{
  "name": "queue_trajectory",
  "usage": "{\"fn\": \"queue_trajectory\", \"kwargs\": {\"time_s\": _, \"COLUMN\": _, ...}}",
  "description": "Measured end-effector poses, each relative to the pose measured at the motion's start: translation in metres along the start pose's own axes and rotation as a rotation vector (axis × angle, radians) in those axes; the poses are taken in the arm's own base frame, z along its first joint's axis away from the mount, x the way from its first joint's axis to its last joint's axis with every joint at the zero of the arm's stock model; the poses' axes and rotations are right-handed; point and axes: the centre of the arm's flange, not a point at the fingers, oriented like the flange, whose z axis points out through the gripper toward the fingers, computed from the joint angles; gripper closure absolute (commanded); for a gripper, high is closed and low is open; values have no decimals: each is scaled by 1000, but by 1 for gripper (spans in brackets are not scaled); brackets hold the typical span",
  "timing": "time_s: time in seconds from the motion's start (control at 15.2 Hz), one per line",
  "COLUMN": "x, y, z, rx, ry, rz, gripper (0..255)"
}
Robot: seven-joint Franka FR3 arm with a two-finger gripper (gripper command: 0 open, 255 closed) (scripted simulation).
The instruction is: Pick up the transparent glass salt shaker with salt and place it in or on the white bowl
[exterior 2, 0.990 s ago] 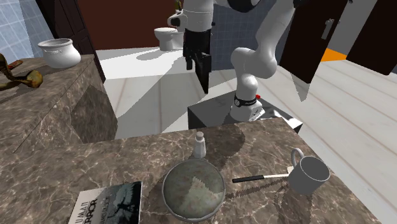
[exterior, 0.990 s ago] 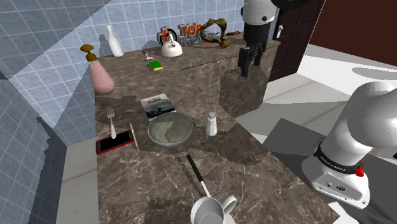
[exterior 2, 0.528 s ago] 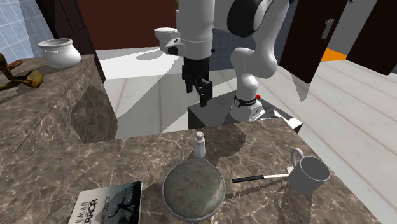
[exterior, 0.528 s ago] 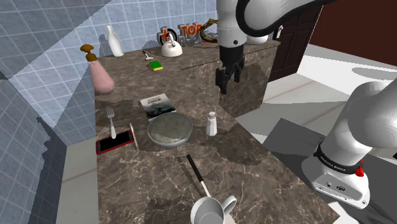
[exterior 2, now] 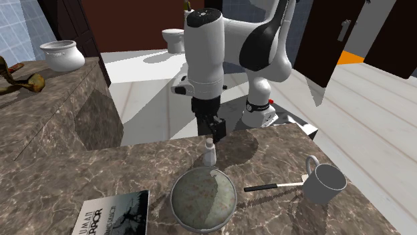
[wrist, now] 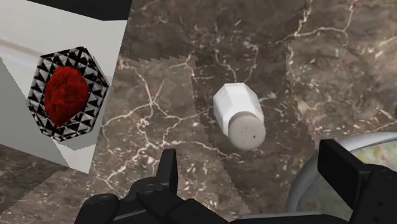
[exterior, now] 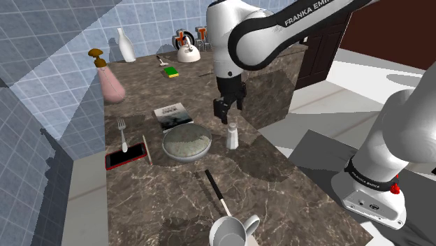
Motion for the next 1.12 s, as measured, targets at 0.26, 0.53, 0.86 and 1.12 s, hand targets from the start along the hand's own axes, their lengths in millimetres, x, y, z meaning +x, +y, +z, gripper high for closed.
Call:
{"fn": "queue_trajectory", "kwargs": {"time_s": 0.26, "x": 5, "y": -9, "z": 21, "rx": 2, "ry": -4, "rz": -2, "gripper": 0}}
{"fn": "queue_trajectory", "kwargs": {"time_s": 0.53, "x": 6, "y": -8, "z": 41, "rx": 2, "ry": -4, "rz": -2, "gripper": 0}}
{"fn": "queue_trajectory", "kwargs": {"time_s": 0.86, "x": 6, "y": -8, "z": 45, "rx": 2, "ry": -3, "rz": -2, "gripper": 0}}
{"fn": "queue_trajectory", "kwargs": {"time_s": 1.12, "x": 6, "y": -8, "z": 45, "rx": 2, "ry": -3, "rz": -2, "gripper": 255}}
